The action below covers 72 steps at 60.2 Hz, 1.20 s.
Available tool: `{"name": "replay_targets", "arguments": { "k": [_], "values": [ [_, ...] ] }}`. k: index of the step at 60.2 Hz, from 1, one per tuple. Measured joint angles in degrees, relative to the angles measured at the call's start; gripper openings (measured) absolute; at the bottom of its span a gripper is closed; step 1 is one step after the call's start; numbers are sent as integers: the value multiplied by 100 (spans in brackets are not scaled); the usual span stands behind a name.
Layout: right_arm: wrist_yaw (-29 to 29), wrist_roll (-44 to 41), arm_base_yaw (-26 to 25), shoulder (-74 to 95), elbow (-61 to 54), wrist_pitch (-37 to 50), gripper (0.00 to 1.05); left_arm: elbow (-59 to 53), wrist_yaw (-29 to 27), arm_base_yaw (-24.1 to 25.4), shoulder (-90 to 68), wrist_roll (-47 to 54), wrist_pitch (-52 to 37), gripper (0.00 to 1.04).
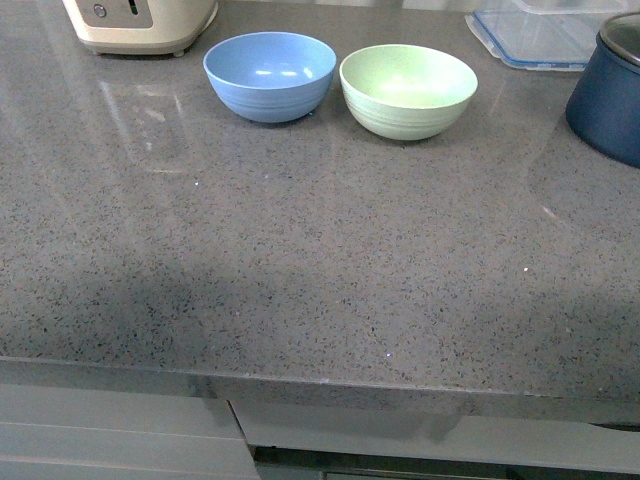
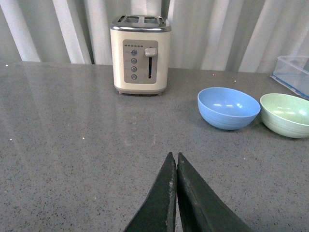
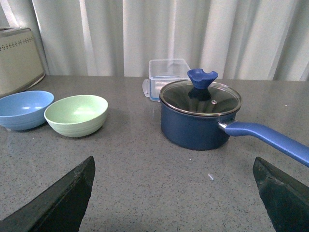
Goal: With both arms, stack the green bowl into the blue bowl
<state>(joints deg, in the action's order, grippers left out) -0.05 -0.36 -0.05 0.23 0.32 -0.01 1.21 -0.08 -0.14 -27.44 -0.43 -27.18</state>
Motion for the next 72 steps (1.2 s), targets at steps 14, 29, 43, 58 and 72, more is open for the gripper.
{"name": "replay_targets", "arguments": {
  "k": [14, 29, 43, 58, 72],
  "values": [
    [0, 0, 0, 0, 0, 0, 95, 0, 0, 0, 601, 0, 557, 4],
    [0, 0, 0, 0, 0, 0, 95, 0, 0, 0, 1198, 0, 1152, 4],
    [0, 0, 0, 0, 0, 0, 95, 0, 0, 0, 1576, 0, 1530, 4],
    [0, 0, 0, 0, 0, 0, 95, 0, 2, 0, 2415, 0, 2575, 4],
    [-2, 0, 0, 0, 0, 0, 95, 0, 0, 0, 2717, 2, 2710, 4]
  ]
}}
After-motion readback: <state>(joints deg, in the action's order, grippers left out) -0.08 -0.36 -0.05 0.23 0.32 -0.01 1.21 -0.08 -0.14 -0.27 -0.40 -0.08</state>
